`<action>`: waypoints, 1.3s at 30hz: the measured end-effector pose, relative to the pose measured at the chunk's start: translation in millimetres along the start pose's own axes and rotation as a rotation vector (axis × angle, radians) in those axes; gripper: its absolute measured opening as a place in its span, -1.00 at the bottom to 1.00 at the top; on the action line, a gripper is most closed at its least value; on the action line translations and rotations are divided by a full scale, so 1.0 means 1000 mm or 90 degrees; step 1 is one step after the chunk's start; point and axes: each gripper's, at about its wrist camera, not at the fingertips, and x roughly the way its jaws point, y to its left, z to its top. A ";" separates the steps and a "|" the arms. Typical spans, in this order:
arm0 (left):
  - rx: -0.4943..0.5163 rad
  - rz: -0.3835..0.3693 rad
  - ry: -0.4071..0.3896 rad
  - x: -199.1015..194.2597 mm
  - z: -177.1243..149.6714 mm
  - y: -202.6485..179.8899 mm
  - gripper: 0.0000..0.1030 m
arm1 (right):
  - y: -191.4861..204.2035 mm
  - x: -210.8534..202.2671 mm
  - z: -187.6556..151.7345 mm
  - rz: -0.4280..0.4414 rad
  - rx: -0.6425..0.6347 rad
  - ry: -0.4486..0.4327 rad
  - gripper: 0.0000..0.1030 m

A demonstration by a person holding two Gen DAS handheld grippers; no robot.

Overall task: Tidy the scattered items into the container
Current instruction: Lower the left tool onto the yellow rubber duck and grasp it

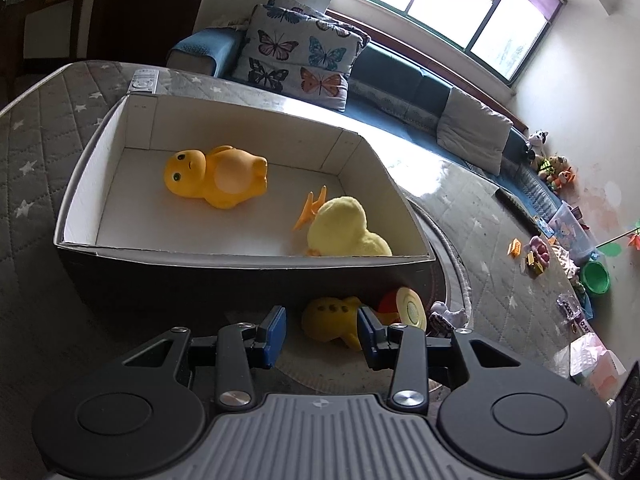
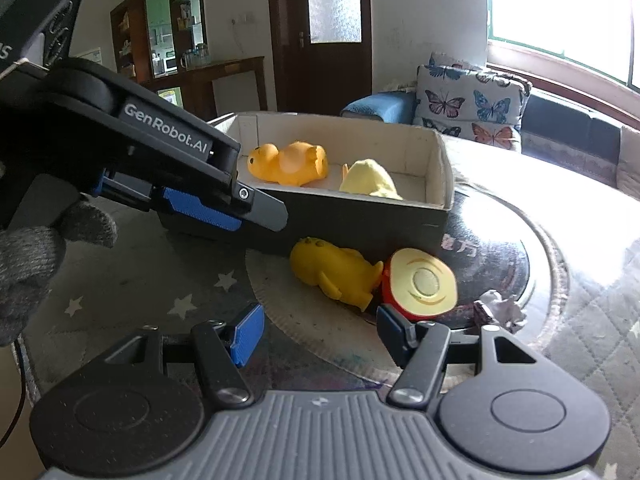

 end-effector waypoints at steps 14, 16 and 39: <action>-0.020 -0.004 0.012 0.016 0.005 0.005 -0.19 | 0.000 0.031 0.001 0.004 0.010 0.022 0.24; -0.024 -0.003 0.013 0.017 0.005 0.007 -0.19 | 0.001 0.031 0.001 0.011 0.008 0.022 0.24; -0.036 -0.010 0.012 0.020 0.009 0.010 -0.19 | 0.001 0.035 0.005 0.008 0.005 0.032 0.37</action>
